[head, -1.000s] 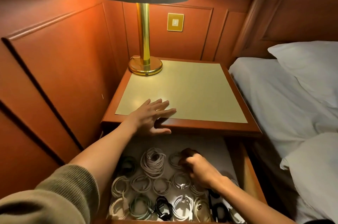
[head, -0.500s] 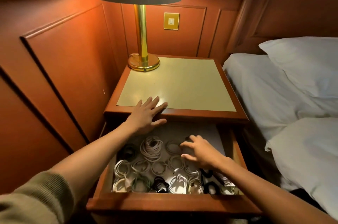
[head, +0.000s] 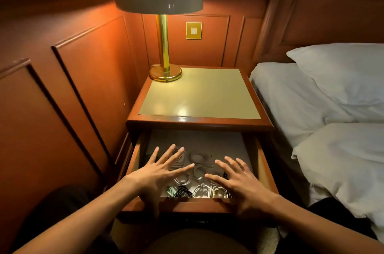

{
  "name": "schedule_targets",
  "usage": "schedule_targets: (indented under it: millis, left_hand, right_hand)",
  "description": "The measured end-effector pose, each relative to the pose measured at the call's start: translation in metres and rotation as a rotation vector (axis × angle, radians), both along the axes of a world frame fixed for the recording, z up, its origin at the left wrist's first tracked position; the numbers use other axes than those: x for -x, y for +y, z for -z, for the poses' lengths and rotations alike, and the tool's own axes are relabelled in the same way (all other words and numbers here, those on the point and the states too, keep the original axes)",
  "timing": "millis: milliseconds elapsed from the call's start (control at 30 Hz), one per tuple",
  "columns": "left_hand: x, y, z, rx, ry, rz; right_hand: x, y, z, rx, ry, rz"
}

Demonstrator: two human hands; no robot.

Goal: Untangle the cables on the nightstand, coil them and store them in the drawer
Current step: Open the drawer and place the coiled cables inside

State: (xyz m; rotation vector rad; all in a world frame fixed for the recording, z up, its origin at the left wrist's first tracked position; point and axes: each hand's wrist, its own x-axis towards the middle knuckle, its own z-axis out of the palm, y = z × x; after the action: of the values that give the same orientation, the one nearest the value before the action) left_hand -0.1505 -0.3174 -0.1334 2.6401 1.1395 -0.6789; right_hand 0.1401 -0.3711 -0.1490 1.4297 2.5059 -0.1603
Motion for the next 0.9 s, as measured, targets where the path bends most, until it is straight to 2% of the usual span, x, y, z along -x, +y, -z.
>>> schedule_targets:
  millis: [67, 200, 367, 767, 900]
  left_hand:
    - [0.000, -0.004, -0.004, -0.061, -0.060, 0.014]
    - [0.006, -0.011, -0.008, -0.144, -0.135, -0.077]
    - [0.022, 0.014, -0.011, -0.336, -0.262, -0.186]
    - [-0.011, 0.124, -0.012, -0.448, -0.221, -0.260]
    - [-0.012, 0.135, -0.006, -0.474, -0.290, -0.338]
  right_hand:
    - [0.000, -0.005, 0.002, -0.154, -0.016, -0.014]
    - [-0.002, -0.009, 0.003, -0.175, 0.012, 0.107]
    - [0.004, 0.015, 0.005, -0.305, 0.094, 0.286]
    - [-0.006, 0.127, 0.005, -0.363, 0.058, 0.435]
    - [-0.003, 0.144, 0.006, -0.418, 0.038, 0.485]
